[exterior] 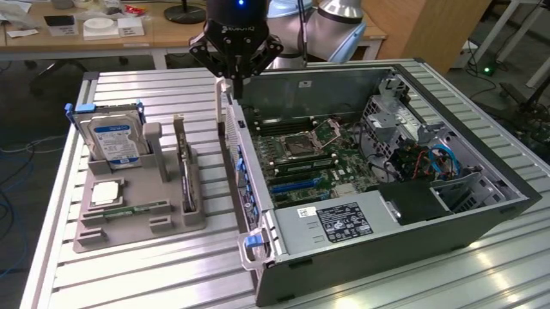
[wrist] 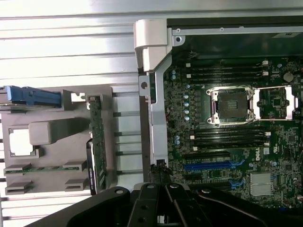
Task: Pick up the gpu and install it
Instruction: 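Reach for the gpu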
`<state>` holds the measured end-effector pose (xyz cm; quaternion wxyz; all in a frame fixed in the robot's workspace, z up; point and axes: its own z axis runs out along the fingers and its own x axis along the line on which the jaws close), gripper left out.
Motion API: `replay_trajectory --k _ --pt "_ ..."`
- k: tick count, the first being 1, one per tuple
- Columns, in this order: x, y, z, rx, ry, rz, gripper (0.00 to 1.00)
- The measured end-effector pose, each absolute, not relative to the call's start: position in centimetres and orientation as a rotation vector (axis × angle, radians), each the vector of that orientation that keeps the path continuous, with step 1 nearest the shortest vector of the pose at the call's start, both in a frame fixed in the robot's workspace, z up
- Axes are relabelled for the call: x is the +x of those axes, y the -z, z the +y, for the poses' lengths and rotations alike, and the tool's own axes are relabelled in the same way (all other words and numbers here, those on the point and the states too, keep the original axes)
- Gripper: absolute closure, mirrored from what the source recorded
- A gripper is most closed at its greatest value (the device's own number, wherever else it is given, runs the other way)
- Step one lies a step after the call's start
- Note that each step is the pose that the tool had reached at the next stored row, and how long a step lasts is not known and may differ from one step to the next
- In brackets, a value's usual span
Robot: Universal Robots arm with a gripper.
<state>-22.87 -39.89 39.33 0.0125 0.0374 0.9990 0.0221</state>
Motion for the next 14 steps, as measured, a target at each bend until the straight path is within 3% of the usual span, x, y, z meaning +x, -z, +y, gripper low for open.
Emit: replay_trajectory --k 14 --pt "-24.3 -39.3 -39.9 0.117 -0.069 3.114 0.90"
